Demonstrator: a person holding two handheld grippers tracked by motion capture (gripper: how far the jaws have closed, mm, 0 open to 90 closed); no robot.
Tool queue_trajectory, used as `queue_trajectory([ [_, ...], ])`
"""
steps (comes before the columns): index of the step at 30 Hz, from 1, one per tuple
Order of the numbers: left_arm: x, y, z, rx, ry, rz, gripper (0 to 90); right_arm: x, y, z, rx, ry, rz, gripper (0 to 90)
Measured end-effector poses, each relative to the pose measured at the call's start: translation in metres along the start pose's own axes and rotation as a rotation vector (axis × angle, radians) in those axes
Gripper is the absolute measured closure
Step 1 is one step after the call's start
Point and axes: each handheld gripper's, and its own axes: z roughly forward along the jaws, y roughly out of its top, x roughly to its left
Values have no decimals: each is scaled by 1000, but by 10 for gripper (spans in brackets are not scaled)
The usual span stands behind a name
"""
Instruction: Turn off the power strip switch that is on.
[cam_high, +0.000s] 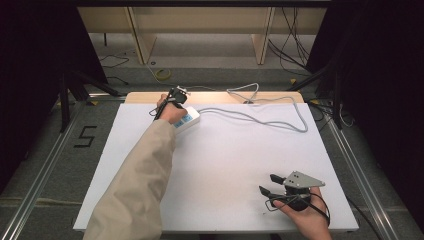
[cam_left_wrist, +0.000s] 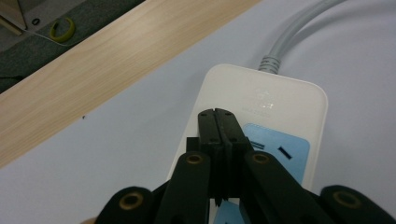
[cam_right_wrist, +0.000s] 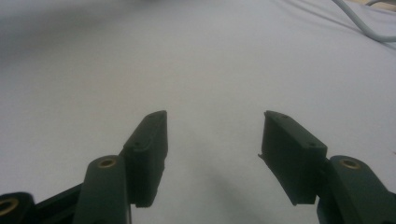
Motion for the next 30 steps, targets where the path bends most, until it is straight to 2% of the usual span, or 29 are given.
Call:
queue_trajectory([
  [1,3,-1,0,8,4,-7,899,0,0,0,3,1,1,419],
  [3,7,-2,0,5,-15,-34,899,-1,0,0,5,-1,1,419],
  [4,6,-2,0,2,-14,-28,899,-1,-1,0,4,1,1,419],
  [6,4,-1,0,11,4,13,899,-1,-1,1,4,3,3,419],
  [8,3,0,1,8,10,6,899,-1,0,2,5,2,1,419],
  [10,2,1,0,-4,-17,-13,899,0,1,2,5,1,1,419],
  [13,0,3,1,-4,-12,-1,899,0,1,2,7,2,-1,419],
  [15,0,3,2,3,13,6,899,-1,1,2,10,0,0,419],
  [20,0,3,2,-5,-2,-7,898,-1,0,1,9,0,0,419],
  [22,-1,4,2,-4,7,11,898,-1,0,2,8,1,0,419],
  [26,-3,5,4,-9,0,7,898,-1,0,2,9,-1,-1,419],
  [28,-3,6,4,-9,1,17,899,-1,0,2,9,-1,-1,419],
  [30,-4,6,5,-14,-5,5,899,-1,0,2,11,0,-1,419],
])
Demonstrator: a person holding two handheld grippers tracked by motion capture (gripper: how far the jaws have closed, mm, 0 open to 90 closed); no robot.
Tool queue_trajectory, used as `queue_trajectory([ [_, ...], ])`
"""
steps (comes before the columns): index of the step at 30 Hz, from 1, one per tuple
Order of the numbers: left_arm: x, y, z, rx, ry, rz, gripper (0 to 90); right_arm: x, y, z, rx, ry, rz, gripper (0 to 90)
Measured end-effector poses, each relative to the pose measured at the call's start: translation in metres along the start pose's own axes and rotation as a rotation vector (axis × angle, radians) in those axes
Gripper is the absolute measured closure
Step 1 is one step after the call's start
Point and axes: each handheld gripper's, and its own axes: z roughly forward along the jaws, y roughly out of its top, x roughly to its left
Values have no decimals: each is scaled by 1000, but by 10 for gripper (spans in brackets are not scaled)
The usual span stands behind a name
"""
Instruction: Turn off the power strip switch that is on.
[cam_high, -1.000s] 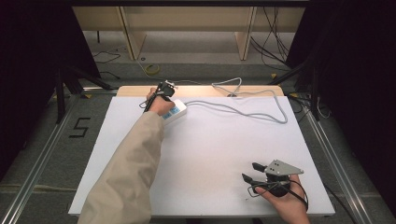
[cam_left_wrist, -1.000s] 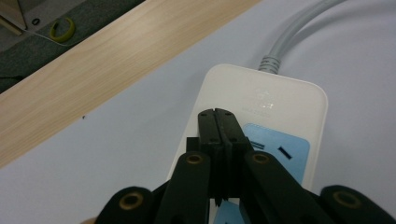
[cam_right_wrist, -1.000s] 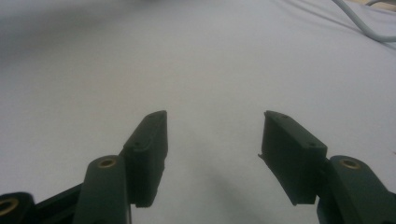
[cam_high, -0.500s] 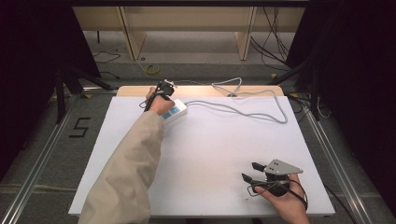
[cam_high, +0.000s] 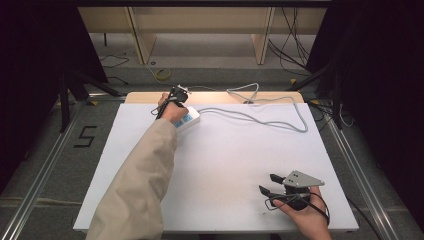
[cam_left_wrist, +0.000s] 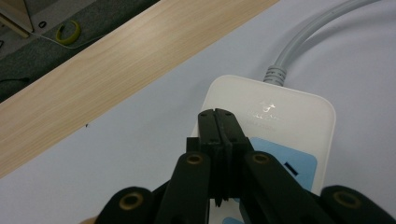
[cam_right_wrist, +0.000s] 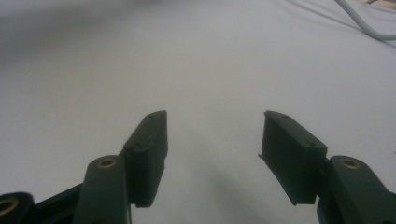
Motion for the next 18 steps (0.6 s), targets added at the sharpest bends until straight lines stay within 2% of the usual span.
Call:
queue_trajectory([
  [3,-3,3,0,20,14,42,898,0,0,0,-1,-1,1,419],
  [7,-7,6,2,31,31,61,898,-1,-1,-1,-4,0,2,419],
  [11,-5,5,0,37,24,37,898,-1,-1,-2,-4,-2,6,418],
  [18,-1,4,-2,45,20,26,899,0,-1,-2,-3,-4,3,418],
])
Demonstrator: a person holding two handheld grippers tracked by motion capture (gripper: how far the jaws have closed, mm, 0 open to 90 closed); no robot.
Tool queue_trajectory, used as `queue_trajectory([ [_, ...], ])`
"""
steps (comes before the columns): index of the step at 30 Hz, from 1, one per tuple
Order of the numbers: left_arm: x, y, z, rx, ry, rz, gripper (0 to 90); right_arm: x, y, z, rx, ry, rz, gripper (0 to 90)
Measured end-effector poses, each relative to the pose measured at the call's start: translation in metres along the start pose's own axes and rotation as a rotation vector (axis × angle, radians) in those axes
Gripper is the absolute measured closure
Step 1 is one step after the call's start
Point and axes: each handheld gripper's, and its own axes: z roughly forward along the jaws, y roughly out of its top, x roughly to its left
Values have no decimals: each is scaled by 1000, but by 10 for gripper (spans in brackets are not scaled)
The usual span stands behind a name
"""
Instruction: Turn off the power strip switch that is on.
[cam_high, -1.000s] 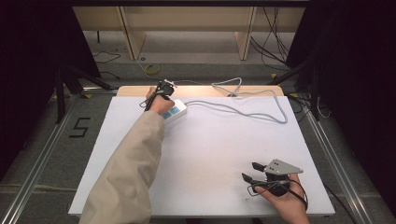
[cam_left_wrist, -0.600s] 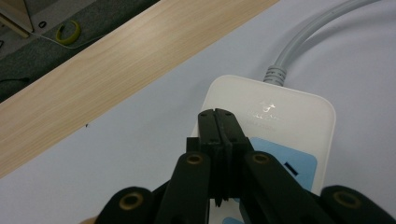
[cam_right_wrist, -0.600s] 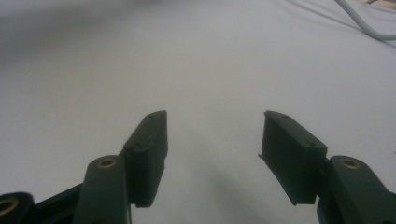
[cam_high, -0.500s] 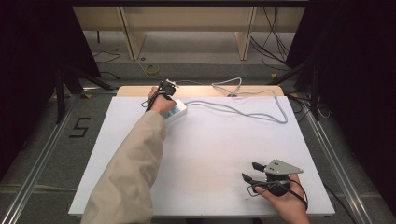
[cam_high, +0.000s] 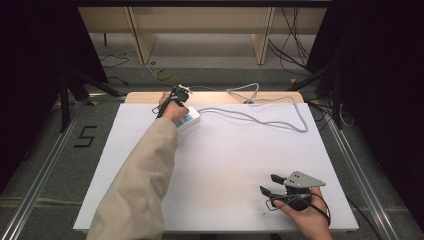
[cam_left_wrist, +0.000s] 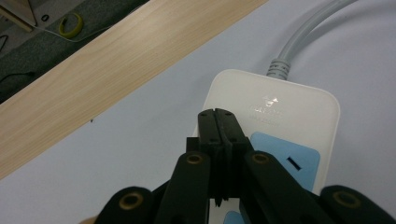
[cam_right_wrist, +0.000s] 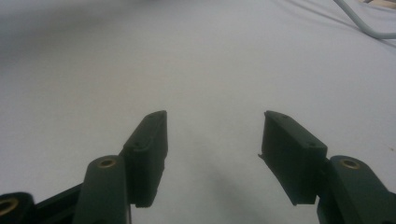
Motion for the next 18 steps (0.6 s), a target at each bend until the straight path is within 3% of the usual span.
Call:
queue_trajectory([
  [14,0,0,1,7,2,-8,899,0,0,1,0,8,-5,418],
  [18,0,-1,1,2,-2,-26,899,0,0,1,-1,6,-1,418],
])
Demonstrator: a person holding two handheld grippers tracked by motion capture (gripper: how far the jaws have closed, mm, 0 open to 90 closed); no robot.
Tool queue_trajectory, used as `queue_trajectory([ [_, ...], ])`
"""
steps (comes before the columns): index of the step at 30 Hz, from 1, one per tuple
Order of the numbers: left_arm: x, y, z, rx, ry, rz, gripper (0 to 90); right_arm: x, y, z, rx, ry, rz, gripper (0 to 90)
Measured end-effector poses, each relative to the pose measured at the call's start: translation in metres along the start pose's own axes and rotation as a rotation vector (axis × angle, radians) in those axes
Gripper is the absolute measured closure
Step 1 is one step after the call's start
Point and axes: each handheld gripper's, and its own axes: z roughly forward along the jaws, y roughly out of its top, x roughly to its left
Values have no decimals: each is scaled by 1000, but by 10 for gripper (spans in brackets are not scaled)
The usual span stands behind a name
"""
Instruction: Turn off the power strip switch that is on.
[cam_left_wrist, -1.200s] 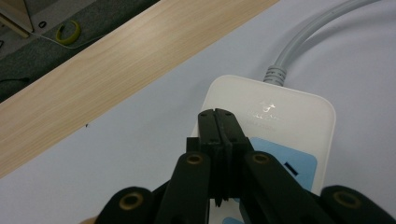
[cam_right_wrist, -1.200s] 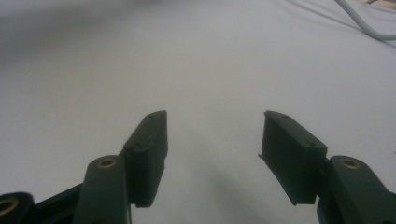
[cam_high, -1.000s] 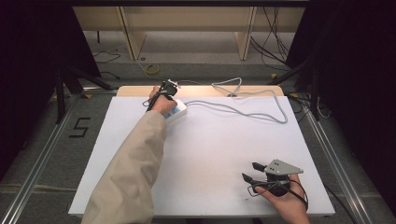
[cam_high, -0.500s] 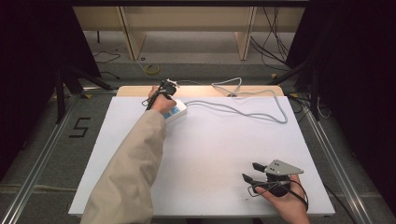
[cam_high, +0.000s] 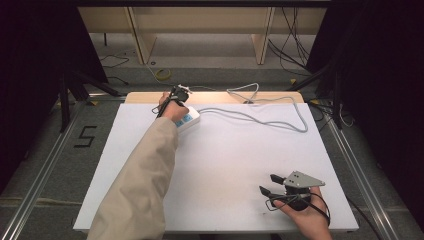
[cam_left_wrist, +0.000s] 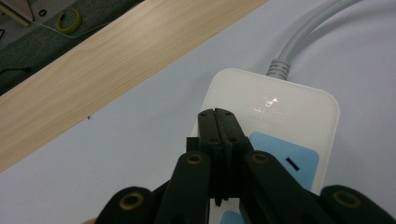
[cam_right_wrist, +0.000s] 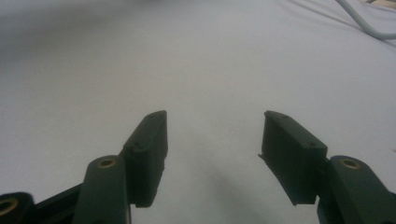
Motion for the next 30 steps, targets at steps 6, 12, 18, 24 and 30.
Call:
queue_trajectory([
  [6,-1,0,0,-1,5,10,899,0,0,-1,2,-1,-1,418],
  [12,-1,1,0,6,8,18,899,0,0,-1,1,-4,-3,418],
  [18,-1,0,0,0,6,13,899,0,0,-1,1,-2,-5,418],
  [24,-1,1,0,3,10,14,899,0,0,-1,1,-3,-5,418],
  [30,-2,1,0,4,14,16,899,0,0,-1,-1,-3,-4,418],
])
